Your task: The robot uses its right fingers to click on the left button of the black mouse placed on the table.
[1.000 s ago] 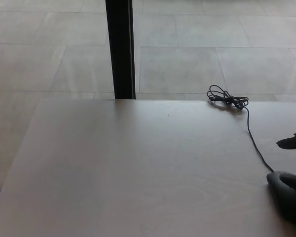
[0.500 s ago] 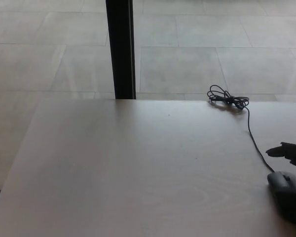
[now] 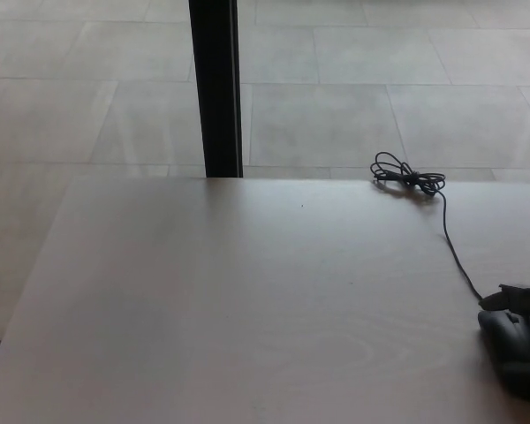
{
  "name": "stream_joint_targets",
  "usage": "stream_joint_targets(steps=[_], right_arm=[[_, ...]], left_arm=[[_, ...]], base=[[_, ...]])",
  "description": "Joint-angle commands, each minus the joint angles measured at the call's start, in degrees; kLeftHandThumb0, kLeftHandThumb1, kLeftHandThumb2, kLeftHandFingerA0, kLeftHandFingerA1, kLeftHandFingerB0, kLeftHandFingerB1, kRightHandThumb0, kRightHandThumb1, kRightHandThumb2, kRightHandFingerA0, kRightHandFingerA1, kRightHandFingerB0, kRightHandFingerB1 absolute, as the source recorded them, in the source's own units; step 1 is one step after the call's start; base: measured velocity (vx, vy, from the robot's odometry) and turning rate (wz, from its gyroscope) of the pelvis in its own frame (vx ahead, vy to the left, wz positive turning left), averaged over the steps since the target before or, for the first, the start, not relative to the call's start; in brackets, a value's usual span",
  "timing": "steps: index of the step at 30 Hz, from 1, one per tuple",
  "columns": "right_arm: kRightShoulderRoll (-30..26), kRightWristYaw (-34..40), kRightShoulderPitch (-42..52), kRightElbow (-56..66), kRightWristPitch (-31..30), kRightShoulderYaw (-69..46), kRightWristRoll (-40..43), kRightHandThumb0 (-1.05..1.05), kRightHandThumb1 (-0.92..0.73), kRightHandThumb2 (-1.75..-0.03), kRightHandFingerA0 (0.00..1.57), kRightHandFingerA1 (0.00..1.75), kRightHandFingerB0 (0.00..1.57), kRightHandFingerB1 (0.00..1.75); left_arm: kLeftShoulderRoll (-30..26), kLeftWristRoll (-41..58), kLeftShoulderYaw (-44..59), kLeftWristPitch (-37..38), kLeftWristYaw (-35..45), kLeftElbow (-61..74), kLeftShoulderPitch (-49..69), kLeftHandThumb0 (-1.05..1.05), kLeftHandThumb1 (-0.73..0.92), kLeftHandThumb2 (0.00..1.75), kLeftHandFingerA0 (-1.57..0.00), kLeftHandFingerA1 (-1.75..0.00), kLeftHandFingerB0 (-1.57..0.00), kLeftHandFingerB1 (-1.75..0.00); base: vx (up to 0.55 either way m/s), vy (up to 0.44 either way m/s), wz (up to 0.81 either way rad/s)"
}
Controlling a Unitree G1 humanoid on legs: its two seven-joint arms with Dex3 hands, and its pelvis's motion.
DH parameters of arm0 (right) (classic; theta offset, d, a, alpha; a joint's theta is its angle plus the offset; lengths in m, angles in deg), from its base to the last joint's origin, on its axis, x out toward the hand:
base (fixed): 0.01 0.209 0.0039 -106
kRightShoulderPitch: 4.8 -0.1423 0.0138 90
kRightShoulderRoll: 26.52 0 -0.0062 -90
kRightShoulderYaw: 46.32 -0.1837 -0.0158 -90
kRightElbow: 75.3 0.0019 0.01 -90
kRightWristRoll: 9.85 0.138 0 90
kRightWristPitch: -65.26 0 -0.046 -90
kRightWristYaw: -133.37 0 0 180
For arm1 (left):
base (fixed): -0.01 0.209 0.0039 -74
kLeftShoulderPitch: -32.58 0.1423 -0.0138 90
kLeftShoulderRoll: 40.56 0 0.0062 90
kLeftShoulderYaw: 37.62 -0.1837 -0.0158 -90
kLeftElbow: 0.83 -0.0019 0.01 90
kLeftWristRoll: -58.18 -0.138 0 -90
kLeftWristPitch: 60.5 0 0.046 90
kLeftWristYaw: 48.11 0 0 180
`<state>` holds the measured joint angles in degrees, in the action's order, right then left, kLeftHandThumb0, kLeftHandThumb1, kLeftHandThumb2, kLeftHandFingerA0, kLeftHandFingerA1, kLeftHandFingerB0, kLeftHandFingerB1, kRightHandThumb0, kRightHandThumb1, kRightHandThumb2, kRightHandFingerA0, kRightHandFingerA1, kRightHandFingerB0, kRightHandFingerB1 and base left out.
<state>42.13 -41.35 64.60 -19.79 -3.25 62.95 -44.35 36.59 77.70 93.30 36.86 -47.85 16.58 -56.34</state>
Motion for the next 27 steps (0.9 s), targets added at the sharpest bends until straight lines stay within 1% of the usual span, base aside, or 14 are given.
stream_joint_targets(steps=[1, 3, 4, 5, 9, 10, 11, 12, 15, 16, 17, 20, 21, 27], right_arm=[[-1.8, 2.3, 0.3, -0.6, 1.0, 0.0, -2.9, -0.62, -0.67, -1.04, 0.33, 0.57, 0.34, 0.52], [-2.1, 2.3, 0.2, -0.5, 1.1, 0.0, -3.3, -0.60, -0.64, -1.02, 0.36, 0.58, 0.37, 0.54], [-2.2, 1.5, 0.1, 0.1, 0.2, -0.2, -3.2, -0.63, -0.82, -0.65, 0.39, 0.46, 0.43, 0.37], [-2.0, 1.0, 0.1, 0.5, -0.4, -0.3, -3.1, -0.62, -0.67, -1.05, 0.32, 0.56, 0.34, 0.52], [-1.6, 1.0, -0.2, 0.6, -0.3, -0.2, -3.5, -0.62, -0.66, -1.05, 0.32, 0.57, 0.33, 0.52], [-1.4, 2.4, -0.4, 0.0, 1.3, 0.1, -3.9, -0.62, -0.81, -0.64, 0.43, 0.48, 0.45, 0.39], [-1.2, 2.1, -0.5, -0.1, 1.7, 0.1, -3.7, -0.60, -0.64, -1.02, 0.38, 0.59, 0.36, 0.53], [-1.0, 2.8, -0.8, -0.7, 1.9, 0.4, -4.2, -0.62, -0.80, -0.65, 0.43, 0.48, 0.42, 0.38], [-0.3, 3.2, -1.1, -1.4, 1.6, 0.7, -4.5, -0.62, -0.79, -0.64, 0.44, 0.48, 0.43, 0.38], [-0.4, 2.3, -1.0, -1.1, 0.9, 0.8, -4.5, -0.64, -0.67, -1.04, 0.35, 0.58, 0.34, 0.52], [-0.3, 2.9, -1.0, -1.8, 1.2, 0.8, -4.7, -0.61, -0.81, -0.64, 0.42, 0.46, 0.44, 0.39], [-0.4, 4.2, -1.3, -3.1, 1.8, 1.2, -5.5, -0.63, -0.79, -0.65, 0.43, 0.47, 0.42, 0.39], [-0.5, 4.0, -1.3, -3.5, 1.6, 1.1, -5.4, -0.63, -0.68, -1.06, 0.34, 0.57, 0.34, 0.53], [-0.8, 3.8, -1.1, -5.8, 1.3, 0.6, -4.8, -0.65, -0.69, -1.04, 0.35, 0.56, 0.35, 0.53]], left_arm=[[-1.2, 1.2, 0.4, 1.3, 0.0, 0.1, 0.0, -0.71, 0.66, 0.60, -0.74, -0.59, -0.60, -0.51], [-1.2, 0.6, -0.1, 1.8, -0.2, 0.2, 0.3, -0.70, 0.67, 0.61, -0.76, -0.60, -0.60, -0.51], [-1.1, 1.1, 0.3, 1.5, 0.0, 0.1, 0.2, -0.69, 0.66, 0.60, -0.76, -0.60, -0.62, -0.52], [-1.1, 1.3, 0.5, 1.7, 0.2, 0.0, 0.2, -0.70, 0.67, 0.60, -0.77, -0.61, -0.62, -0.51], [-1.1, 1.5, 0.7, 1.3, 0.4, 0.1, 0.1, -0.68, 0.67, 0.60, -0.74, -0.61, -0.60, -0.52], [-0.9, 0.7, 0.0, 2.1, 0.1, 0.1, 0.5, -0.68, 0.68, 0.61, -0.76, -0.59, -0.59, -0.51], [-0.8, 0.4, -0.2, 2.5, -0.3, 0.0, 0.7, -0.70, 0.68, 0.61, -0.77, -0.58, -0.62, -0.51], [-0.8, 0.7, 0.0, 2.4, -0.3, 0.0, 0.7, -0.70, 0.68, 0.61, -0.76, -0.58, -0.61, -0.50], [-0.8, 2.4, 1.4, 1.4, 0.7, -0.2, 0.6, -0.68, 0.67, 0.60, -0.76, -0.60, -0.62, -0.52], [-0.9, 2.5, 1.5, 1.1, 1.4, -0.2, 0.6, -0.69, 0.67, 0.61, -0.71, -0.60, -0.59, -0.51], [-1.0, 2.1, 1.3, 1.2, 0.8, -0.4, 0.5, -0.69, 0.67, 0.60, -0.74, -0.58, -0.61, -0.51], [-1.0, 1.8, 0.9, 1.6, 0.5, -0.4, 0.7, -0.71, 0.66, 0.60, -0.77, -0.58, -0.63, -0.52], [-1.0, 1.9, 0.9, 1.6, 0.8, -0.3, 0.7, -0.69, 0.67, 0.60, -0.74, -0.60, -0.62, -0.53], [-0.8, 2.5, 1.2, 1.5, 0.9, -0.2, 0.7, -0.70, 0.66, 0.60, -0.75, -0.59, -0.62, -0.52]], base=[[0.00, 0.000, 0.00], [0.00, 0.000, 0.00], [0.00, 0.000, 0.00], [0.00, 0.000, 0.00], [0.00, 0.000, 0.00], [0.00, 0.000, 0.00], [0.00, 0.000, 0.00], [0.00, 0.000, 0.00], [0.00, 0.000, 0.00], [0.00, 0.000, 0.00], [0.00, 0.000, 0.00], [0.00, 0.000, 0.00], [0.00, 0.000, 0.00], [0.00, 0.000, 0.00]])
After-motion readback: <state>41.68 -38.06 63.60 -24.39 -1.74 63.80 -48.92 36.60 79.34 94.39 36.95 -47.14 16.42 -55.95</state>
